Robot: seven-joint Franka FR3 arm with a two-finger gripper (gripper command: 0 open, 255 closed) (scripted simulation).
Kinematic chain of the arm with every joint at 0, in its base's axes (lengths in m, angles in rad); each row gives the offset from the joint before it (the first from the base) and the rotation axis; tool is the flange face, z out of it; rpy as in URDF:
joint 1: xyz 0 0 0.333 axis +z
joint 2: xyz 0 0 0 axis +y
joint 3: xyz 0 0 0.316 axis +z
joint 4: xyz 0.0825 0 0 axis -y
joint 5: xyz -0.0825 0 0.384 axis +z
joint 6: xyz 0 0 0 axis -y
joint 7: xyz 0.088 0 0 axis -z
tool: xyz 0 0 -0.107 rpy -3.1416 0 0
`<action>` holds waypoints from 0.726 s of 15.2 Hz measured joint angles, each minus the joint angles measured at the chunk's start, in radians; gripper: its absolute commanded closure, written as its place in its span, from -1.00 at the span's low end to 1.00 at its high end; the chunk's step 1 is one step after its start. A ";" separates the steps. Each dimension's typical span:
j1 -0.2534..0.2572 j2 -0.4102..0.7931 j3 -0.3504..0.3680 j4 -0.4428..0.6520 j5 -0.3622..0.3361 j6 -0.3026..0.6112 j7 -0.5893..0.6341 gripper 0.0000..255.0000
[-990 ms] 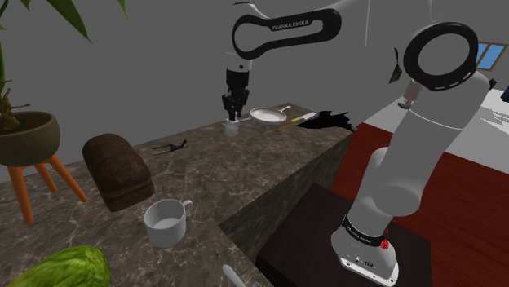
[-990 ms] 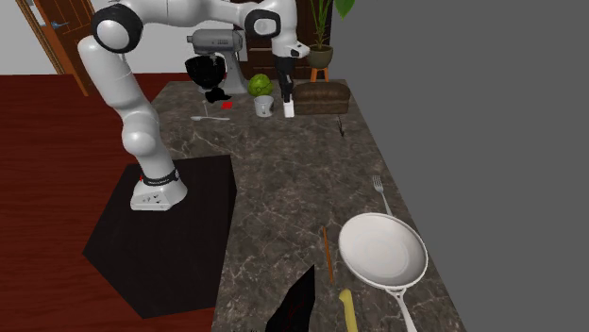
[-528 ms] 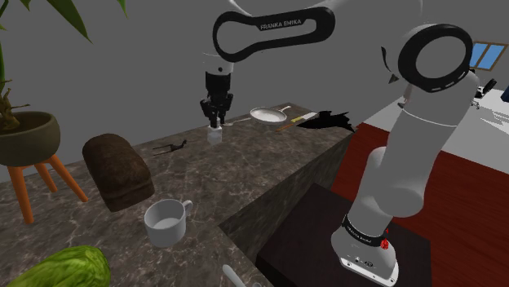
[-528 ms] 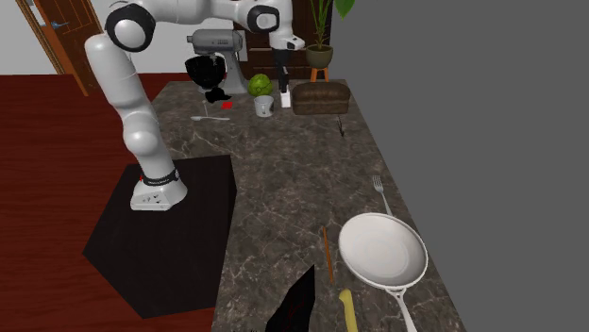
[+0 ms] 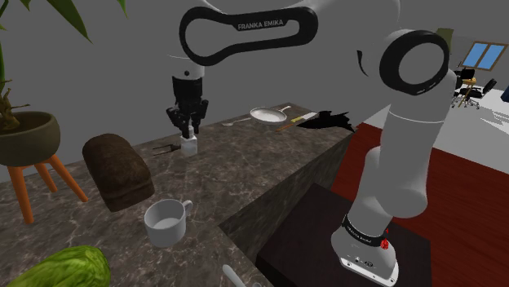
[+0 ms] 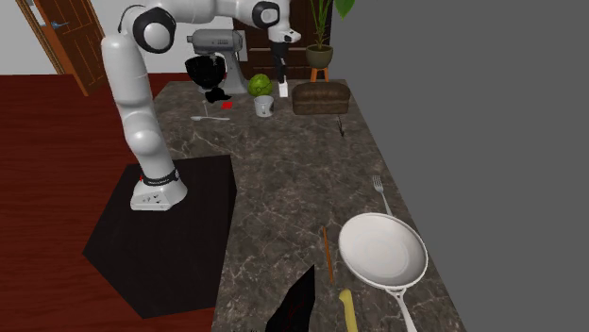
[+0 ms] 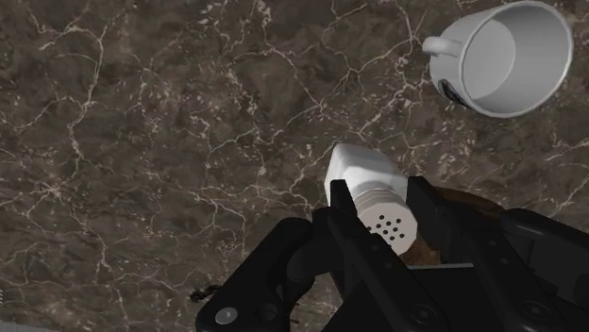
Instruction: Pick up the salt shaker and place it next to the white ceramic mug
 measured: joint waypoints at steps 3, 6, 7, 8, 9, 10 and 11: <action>0.036 0.058 0.024 0.080 -0.012 -0.023 0.060 1.00; 0.079 0.141 0.047 0.196 -0.029 -0.057 0.124 1.00; 0.095 0.172 0.053 0.240 -0.036 -0.071 0.145 1.00; 0.112 0.202 0.060 0.286 -0.043 -0.088 0.167 1.00; 0.122 0.224 0.063 0.315 -0.048 -0.096 0.179 1.00; 0.127 0.239 0.064 0.322 -0.051 -0.088 0.185 1.00; 0.129 0.243 0.065 0.314 -0.052 -0.076 0.189 1.00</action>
